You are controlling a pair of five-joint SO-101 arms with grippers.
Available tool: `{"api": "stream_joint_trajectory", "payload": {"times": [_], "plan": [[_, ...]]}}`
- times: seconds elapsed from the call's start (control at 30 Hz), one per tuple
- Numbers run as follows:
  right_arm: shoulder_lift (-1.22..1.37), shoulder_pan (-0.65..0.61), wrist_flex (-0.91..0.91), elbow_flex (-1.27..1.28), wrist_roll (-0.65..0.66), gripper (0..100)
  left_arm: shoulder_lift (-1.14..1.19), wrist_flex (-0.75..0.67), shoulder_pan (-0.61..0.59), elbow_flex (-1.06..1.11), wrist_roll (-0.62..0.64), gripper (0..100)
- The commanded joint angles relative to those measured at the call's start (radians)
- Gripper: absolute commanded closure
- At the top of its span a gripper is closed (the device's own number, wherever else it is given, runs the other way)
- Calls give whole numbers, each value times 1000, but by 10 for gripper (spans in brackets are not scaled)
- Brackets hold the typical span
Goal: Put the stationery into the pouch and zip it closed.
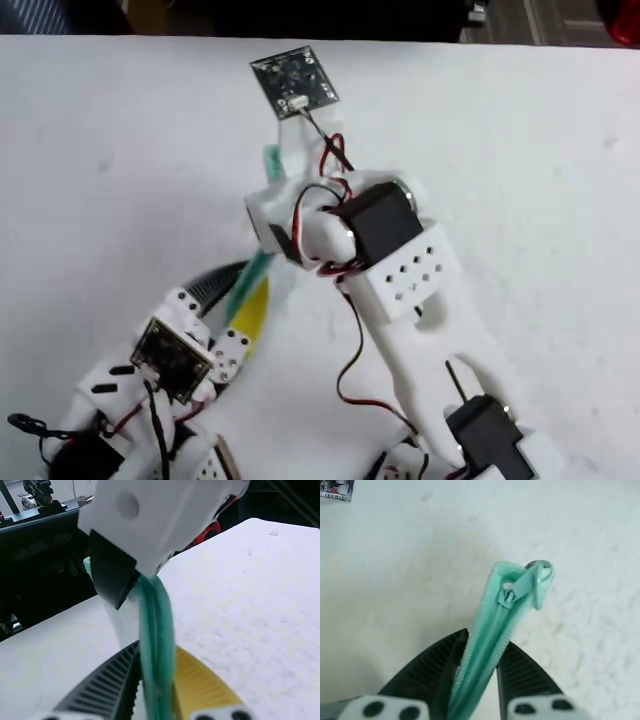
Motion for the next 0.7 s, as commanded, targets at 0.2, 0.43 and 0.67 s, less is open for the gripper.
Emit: {"api": "stream_joint_trajectory", "payload": {"times": [0.2, 0.43, 0.67], "plan": [[41, -10, 16, -44, 32, 982, 5, -15, -15, 25, -11, 831], [41, 35, 13, -51, 38, 982, 5, -15, -15, 31, -11, 831], [41, 173, 16, -152, 41, 982, 5, -21, -7, 54, -12, 830]]}}
